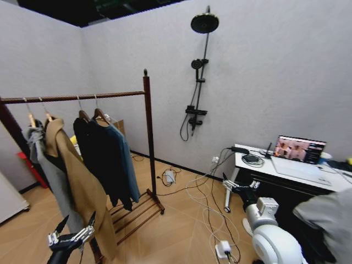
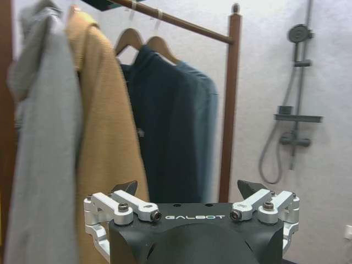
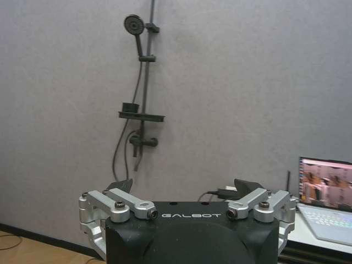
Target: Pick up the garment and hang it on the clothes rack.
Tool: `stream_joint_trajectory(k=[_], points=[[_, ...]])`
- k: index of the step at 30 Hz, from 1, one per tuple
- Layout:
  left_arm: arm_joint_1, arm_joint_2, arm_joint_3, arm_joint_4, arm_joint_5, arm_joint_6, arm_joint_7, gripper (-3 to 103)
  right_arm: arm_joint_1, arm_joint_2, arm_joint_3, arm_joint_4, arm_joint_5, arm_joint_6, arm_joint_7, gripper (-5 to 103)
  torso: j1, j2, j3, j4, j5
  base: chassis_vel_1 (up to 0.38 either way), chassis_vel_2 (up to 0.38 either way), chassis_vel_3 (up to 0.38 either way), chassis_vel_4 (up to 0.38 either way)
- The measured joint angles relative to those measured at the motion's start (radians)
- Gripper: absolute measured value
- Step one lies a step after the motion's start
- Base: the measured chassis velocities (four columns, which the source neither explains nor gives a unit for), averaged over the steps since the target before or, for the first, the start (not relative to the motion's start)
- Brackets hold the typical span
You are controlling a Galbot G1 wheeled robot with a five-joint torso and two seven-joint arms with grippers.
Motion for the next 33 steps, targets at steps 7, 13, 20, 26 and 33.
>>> stream_joint_trajectory(k=[7, 13, 20, 26, 33], points=[[0.0, 0.0, 0.0, 0.0, 0.0, 0.0, 0.0, 100, -0.003, 0.004, 0.002, -0.007, 0.0, 0.008, -0.002, 100, 0.0, 0.0, 0.0, -0.0003, 0.0002, 0.006, -0.256, -0.255, -0.001], [0.0, 0.0, 0.0, 0.0, 0.0, 0.0, 0.0, 100, -0.006, 0.007, 0.002, -0.008, -0.001, 0.013, -0.004, 100, 0.0, 0.0, 0.0, 0.0, 0.0001, 0.01, -0.251, -0.255, 0.013], [0.0, 0.0, 0.0, 0.0, 0.0, 0.0, 0.0, 100, -0.011, 0.01, 0.004, -0.009, -0.002, 0.019, -0.006, 100, 0.0, 0.0, 0.0, 0.0, 0.0002, -0.013, -0.261, -0.246, 0.001], [0.0, 0.0, 0.0, 0.0, 0.0, 0.0, 0.0, 100, -0.014, 0.014, 0.005, -0.012, -0.005, 0.022, -0.008, 100, 0.0, 0.0, 0.0, 0.0, -0.0003, 0.003, -0.254, -0.255, 0.002], [0.0, 0.0, 0.0, 0.0, 0.0, 0.0, 0.0, 100, -0.013, 0.016, 0.005, -0.014, -0.006, 0.023, -0.01, 100, 0.0, 0.0, 0.0, -0.0002, -0.0002, -0.002, -0.255, -0.263, 0.009]])
